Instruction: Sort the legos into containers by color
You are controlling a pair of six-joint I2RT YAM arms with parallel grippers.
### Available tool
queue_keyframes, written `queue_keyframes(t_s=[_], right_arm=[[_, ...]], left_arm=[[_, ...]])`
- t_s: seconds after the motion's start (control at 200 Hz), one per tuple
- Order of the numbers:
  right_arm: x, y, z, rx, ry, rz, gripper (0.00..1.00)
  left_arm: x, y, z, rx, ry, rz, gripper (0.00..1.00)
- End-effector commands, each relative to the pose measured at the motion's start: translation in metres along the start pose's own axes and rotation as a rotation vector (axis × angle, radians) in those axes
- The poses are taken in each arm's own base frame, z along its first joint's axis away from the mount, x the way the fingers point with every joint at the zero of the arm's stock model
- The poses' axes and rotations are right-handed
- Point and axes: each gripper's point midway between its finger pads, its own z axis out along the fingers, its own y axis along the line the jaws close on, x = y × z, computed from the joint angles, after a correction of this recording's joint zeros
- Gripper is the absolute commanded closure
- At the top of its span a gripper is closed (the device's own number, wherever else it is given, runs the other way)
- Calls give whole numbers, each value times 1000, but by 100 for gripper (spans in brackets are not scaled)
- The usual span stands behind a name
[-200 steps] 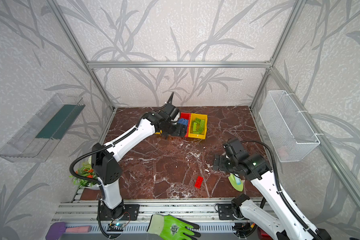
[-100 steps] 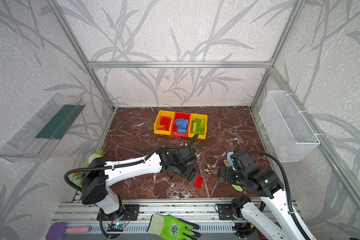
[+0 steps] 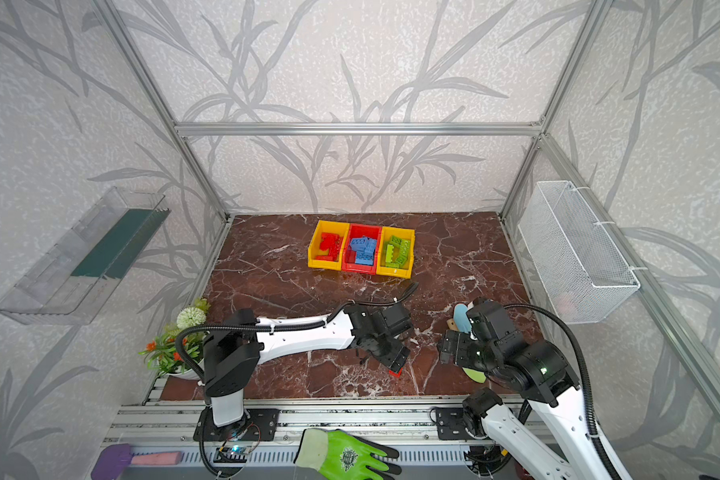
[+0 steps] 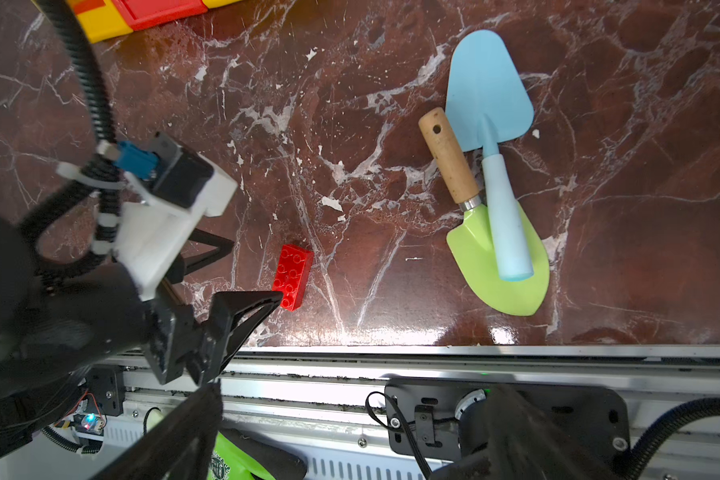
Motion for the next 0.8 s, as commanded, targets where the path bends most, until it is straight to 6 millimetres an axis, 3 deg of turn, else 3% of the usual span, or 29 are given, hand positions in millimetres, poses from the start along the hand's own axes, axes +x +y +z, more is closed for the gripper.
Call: queue_keyframes(t_s=[0.0,0.175,0.345,0.795], right_arm=[[7,-11,-8,30,1,20,1],[19,-21,-7,41,9,30,1],[23,-25,-7,47,14,28,1],[29,-29,4,57,33,37,1]], left_arm=[[-10,-13,5,36,-10,26,14],[-4,-9,23,22,27,4,23],[2,-4,33,3,41,-7,38],[7,1,46,-27,91,-2,38]])
